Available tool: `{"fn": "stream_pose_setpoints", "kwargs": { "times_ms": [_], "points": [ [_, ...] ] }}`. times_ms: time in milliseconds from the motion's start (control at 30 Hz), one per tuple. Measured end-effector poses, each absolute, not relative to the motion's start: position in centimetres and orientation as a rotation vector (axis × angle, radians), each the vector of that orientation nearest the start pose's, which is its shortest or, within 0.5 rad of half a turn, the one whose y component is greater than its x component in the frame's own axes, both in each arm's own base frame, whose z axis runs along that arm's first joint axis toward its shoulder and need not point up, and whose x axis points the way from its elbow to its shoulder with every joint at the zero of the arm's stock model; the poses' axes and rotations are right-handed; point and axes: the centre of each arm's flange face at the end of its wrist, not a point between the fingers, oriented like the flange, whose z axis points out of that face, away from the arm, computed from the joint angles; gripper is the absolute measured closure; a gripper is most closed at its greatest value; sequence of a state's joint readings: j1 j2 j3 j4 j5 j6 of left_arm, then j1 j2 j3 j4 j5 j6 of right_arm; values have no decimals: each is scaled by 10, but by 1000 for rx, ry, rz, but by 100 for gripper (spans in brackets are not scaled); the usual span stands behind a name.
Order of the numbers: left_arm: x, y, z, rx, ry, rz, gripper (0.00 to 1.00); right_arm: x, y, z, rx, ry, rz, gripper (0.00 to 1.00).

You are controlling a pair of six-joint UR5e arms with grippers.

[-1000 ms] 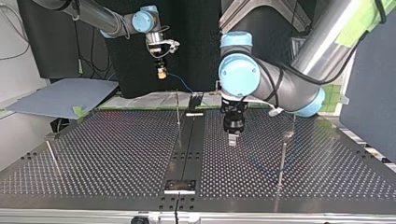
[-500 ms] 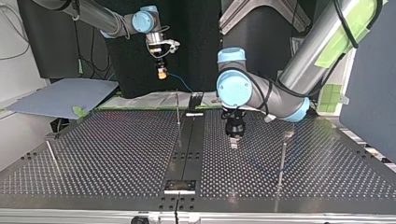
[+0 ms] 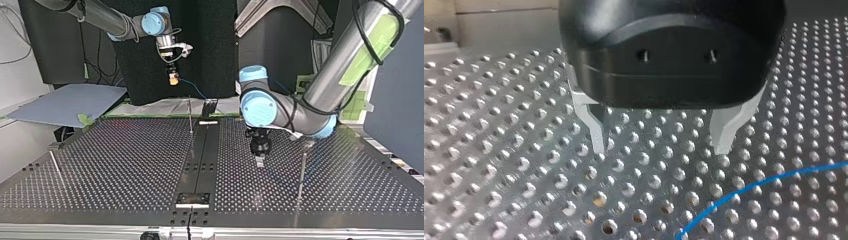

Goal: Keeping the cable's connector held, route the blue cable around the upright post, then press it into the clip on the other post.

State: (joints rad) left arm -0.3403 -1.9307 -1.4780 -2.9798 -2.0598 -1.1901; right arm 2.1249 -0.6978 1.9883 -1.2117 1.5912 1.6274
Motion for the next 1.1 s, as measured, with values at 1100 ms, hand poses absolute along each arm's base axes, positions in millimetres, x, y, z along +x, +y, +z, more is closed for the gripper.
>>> {"fn": "stream_pose_setpoints", "kwargs": {
  "times_ms": [1100],
  "points": [
    [575,-272,310,315,1705,642,0,389,-378,-49,1655,-1004,1569,100]
  ]
}}
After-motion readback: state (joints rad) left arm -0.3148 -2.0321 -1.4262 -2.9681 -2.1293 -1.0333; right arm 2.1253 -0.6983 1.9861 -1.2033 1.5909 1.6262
